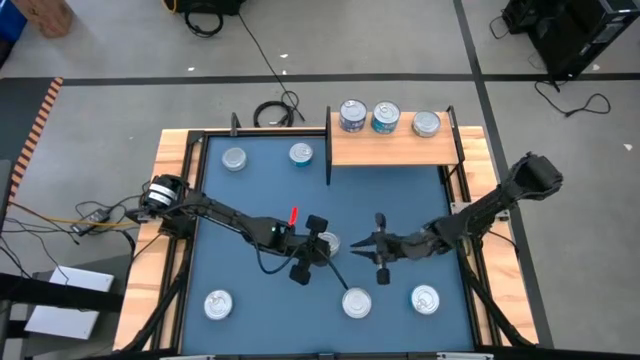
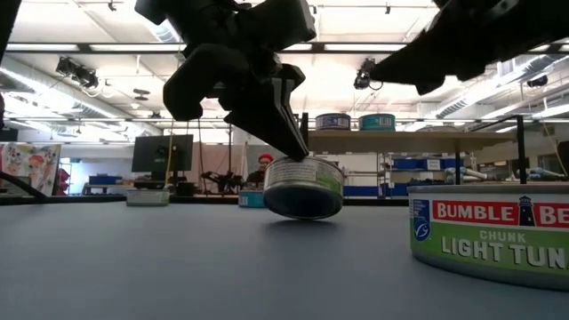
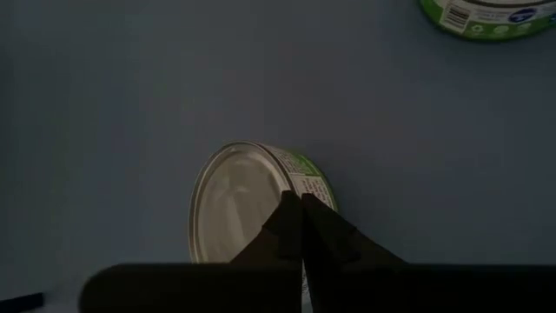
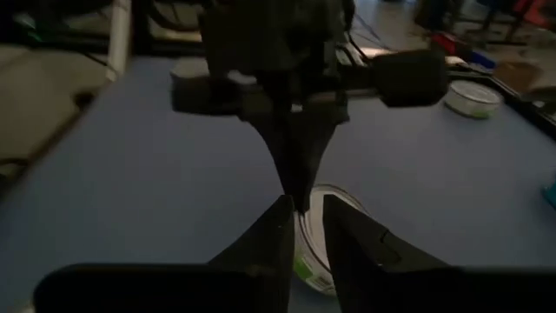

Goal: Stack canned seafood by type on shelf
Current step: Stack the center green tuna can on top of the green tuna can on the shelf

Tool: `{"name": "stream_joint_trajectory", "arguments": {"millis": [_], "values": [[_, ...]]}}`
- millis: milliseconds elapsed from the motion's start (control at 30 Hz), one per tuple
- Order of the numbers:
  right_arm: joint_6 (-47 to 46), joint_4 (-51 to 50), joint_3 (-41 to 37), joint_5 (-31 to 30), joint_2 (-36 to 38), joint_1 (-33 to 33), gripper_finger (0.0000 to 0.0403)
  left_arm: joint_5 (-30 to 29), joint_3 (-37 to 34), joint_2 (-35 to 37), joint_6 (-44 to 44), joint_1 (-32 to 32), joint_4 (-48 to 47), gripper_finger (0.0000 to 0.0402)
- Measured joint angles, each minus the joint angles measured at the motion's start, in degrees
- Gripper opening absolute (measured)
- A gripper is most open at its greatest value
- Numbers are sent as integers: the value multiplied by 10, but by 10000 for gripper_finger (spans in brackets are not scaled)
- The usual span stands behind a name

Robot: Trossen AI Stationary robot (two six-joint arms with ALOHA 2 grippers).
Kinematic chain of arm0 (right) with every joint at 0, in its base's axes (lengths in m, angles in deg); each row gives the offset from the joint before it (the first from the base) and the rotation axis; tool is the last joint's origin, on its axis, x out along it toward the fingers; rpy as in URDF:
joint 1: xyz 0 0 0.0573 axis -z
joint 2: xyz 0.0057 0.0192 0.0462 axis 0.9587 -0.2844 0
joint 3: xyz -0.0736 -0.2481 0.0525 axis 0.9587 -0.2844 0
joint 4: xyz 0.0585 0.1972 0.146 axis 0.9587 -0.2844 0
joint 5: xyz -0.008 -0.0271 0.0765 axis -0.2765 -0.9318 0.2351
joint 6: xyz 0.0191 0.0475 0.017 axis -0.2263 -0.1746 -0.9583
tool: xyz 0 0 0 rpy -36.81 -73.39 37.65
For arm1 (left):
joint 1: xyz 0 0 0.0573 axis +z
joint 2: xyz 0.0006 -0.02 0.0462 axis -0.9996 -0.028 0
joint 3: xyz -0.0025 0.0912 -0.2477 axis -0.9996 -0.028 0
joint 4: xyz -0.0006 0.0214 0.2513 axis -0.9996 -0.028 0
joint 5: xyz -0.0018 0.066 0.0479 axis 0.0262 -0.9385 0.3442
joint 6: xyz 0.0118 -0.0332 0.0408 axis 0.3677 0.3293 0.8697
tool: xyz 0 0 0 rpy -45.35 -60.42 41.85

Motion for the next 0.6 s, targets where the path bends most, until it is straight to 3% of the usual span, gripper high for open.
{"name": "stream_joint_trajectory", "arguments": {"millis": [333,600], "values": [[14,-39,95,-87,-163,-9,152,0,0,0,-13,0,4,0],[19,-218,217,-151,-245,-9,226,-1,0,0,-26,4,12,0]]}}
